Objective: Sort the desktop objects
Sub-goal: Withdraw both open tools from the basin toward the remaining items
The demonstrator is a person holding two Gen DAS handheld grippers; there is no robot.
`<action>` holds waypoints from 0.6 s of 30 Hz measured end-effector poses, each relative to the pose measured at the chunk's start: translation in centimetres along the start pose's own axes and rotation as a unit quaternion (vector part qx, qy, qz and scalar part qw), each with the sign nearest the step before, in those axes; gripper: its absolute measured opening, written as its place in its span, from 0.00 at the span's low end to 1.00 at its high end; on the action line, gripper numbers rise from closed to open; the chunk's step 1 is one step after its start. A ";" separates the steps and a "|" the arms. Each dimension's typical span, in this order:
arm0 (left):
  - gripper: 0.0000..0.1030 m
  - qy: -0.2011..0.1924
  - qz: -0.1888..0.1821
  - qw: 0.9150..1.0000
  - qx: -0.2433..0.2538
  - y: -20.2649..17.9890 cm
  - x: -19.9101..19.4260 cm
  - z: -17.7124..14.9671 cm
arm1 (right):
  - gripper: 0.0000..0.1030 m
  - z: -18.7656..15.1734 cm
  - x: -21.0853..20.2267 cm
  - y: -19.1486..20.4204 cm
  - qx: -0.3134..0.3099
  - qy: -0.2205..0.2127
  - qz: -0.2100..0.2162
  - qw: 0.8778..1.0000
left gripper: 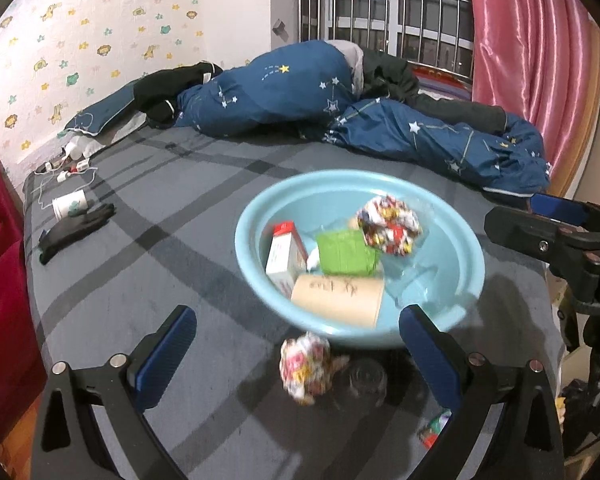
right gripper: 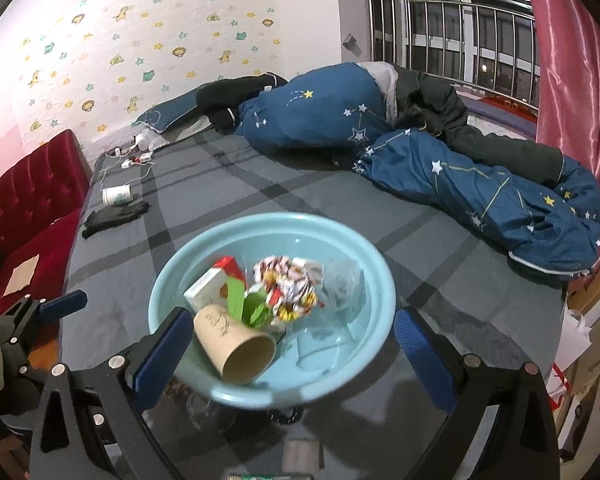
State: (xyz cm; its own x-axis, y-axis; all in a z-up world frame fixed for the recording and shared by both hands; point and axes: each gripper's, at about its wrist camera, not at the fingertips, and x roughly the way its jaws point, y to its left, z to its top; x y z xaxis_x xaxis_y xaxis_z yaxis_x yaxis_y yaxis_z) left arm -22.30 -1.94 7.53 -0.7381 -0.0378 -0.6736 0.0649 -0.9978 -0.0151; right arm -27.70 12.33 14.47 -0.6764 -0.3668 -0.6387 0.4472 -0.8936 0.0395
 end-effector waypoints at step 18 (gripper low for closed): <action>1.00 0.033 -0.009 0.999 0.003 -0.5 0.0 -7.8 | 1.00 -8.7 0.7 1.6 -0.022 0.057 -0.010 0.998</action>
State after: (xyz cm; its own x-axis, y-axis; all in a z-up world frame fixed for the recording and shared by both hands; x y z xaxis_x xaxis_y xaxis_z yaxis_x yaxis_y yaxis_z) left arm -17.04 -0.99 1.76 -0.6938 -0.0166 -0.7200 0.0484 -0.9985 -0.0237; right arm -22.35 12.87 7.38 -0.6155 -0.3151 -0.7225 0.4617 -0.8870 -0.0065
